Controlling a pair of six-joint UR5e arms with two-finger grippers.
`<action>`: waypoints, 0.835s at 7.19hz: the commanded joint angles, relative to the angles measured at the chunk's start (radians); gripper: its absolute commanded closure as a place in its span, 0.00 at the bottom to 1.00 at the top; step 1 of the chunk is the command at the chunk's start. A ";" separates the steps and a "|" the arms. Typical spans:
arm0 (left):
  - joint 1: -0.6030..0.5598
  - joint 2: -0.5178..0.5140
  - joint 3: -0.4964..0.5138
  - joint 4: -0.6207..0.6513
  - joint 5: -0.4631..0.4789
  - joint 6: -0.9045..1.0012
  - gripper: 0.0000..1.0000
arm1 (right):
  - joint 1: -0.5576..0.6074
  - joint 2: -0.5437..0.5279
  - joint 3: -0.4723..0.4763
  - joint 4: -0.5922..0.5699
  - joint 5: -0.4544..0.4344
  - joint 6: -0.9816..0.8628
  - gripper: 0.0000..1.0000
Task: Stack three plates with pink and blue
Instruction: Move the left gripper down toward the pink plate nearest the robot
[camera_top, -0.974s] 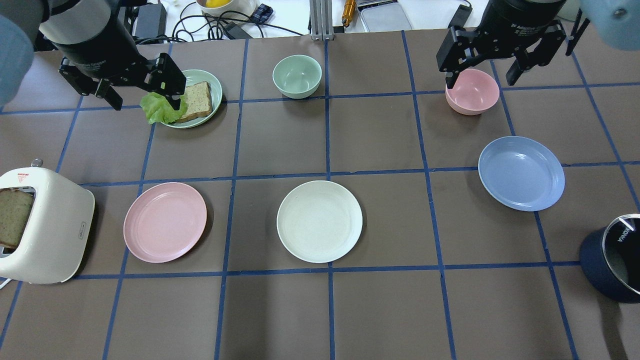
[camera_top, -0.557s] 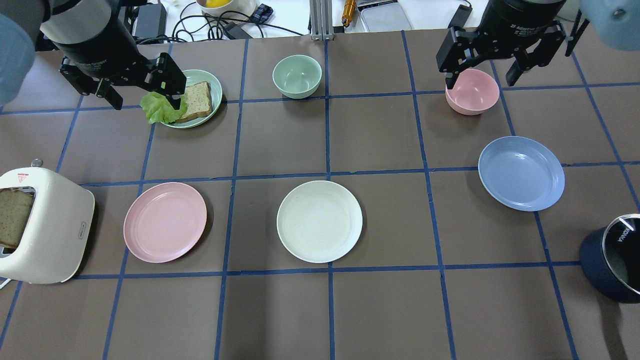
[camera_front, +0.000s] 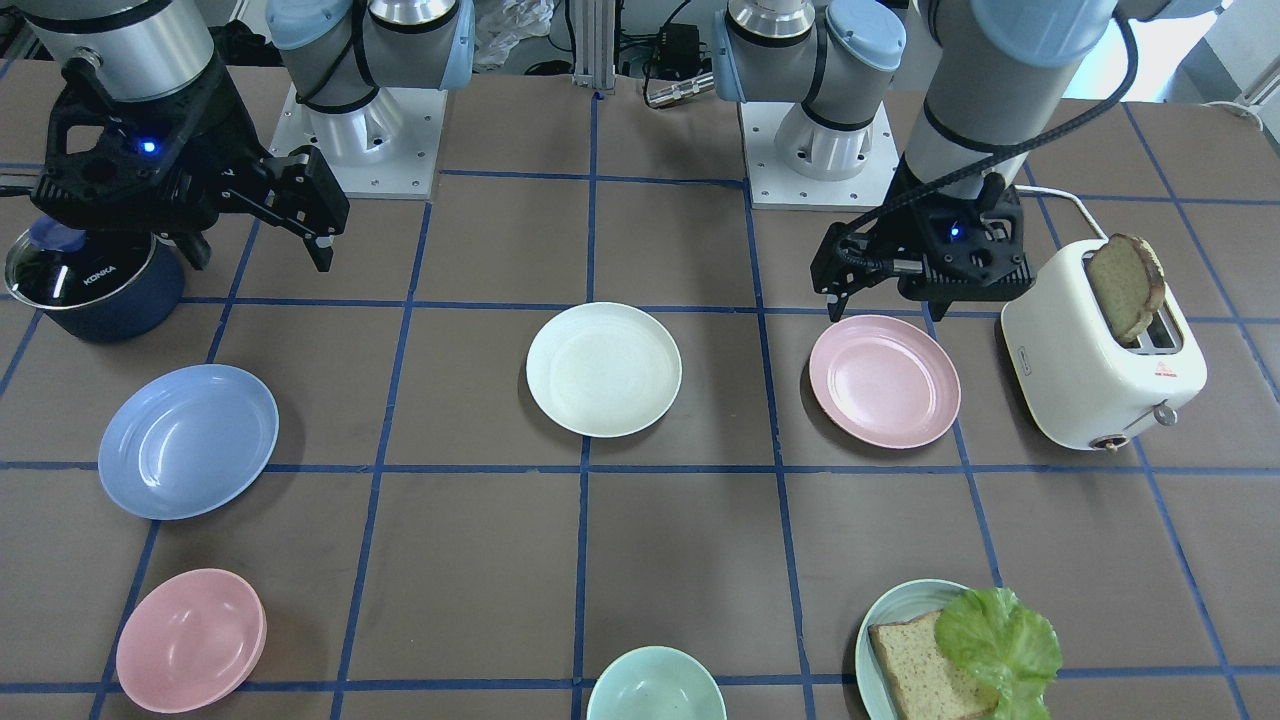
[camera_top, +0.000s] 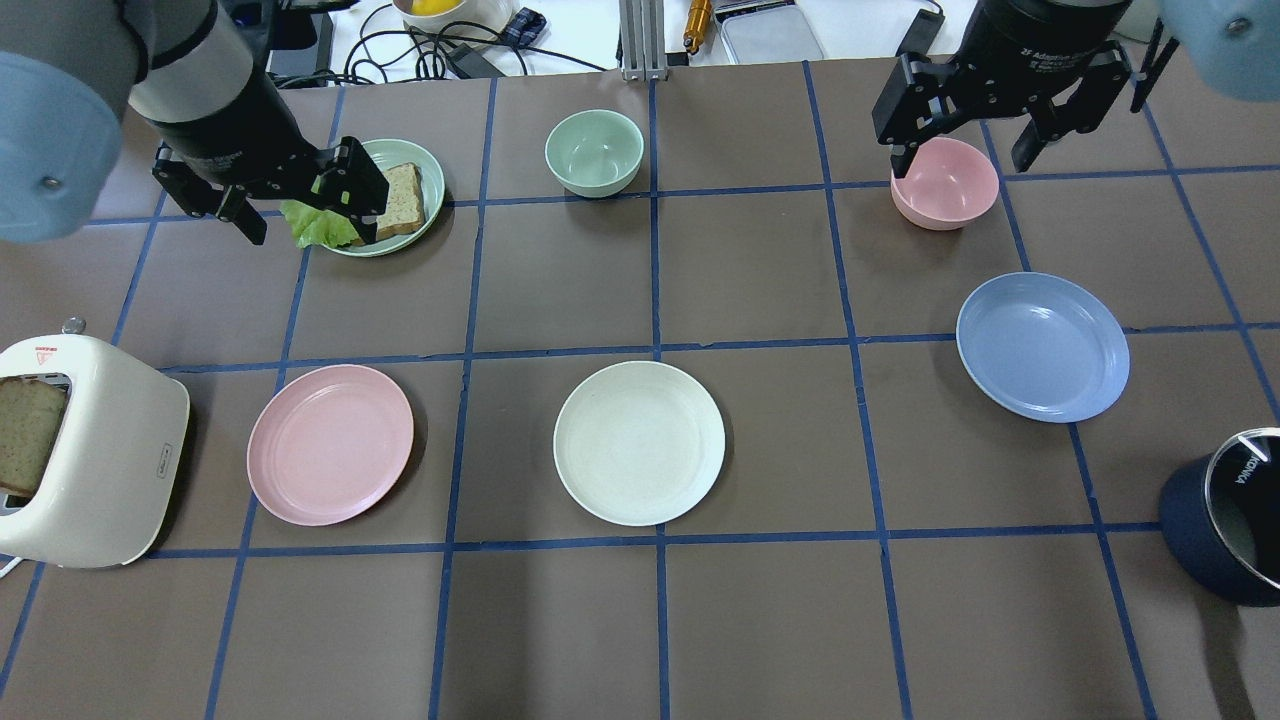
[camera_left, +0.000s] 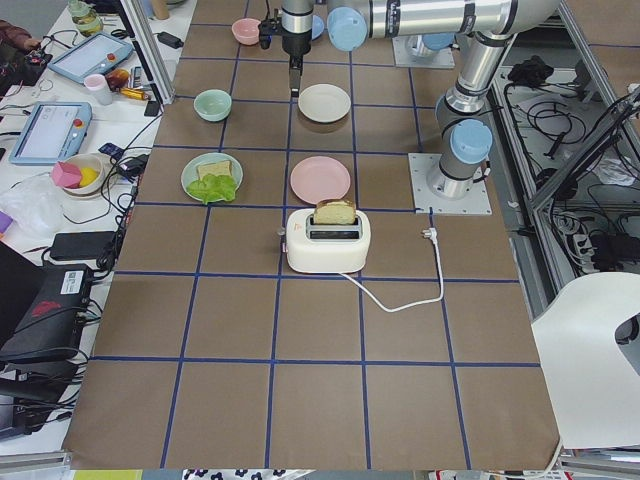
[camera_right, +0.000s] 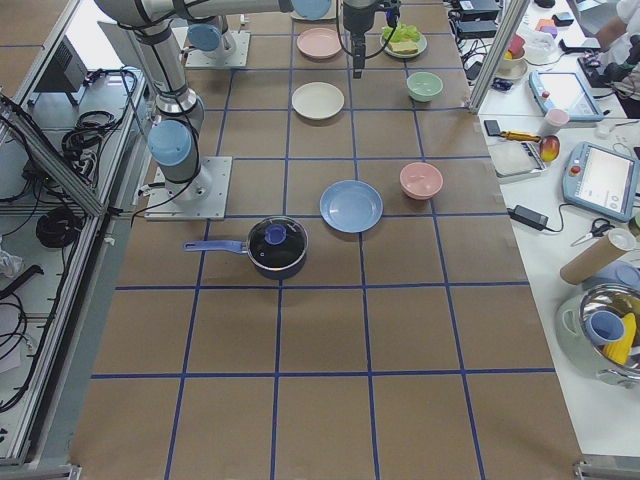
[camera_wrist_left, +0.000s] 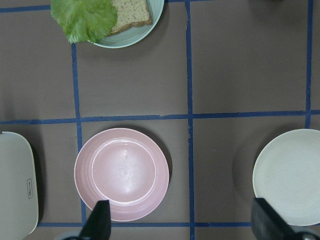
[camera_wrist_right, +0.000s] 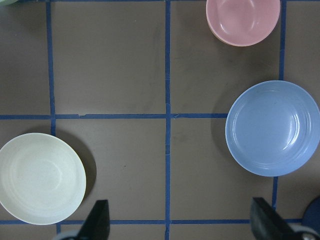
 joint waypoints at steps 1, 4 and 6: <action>0.000 0.020 -0.237 0.231 0.009 0.001 0.00 | 0.000 0.000 0.001 0.000 0.000 0.000 0.00; 0.000 -0.004 -0.325 0.256 0.011 -0.067 0.06 | 0.000 0.000 0.001 0.000 0.000 0.000 0.00; 0.000 0.000 -0.409 0.313 0.012 -0.088 0.21 | 0.000 0.000 0.001 0.000 0.000 0.000 0.00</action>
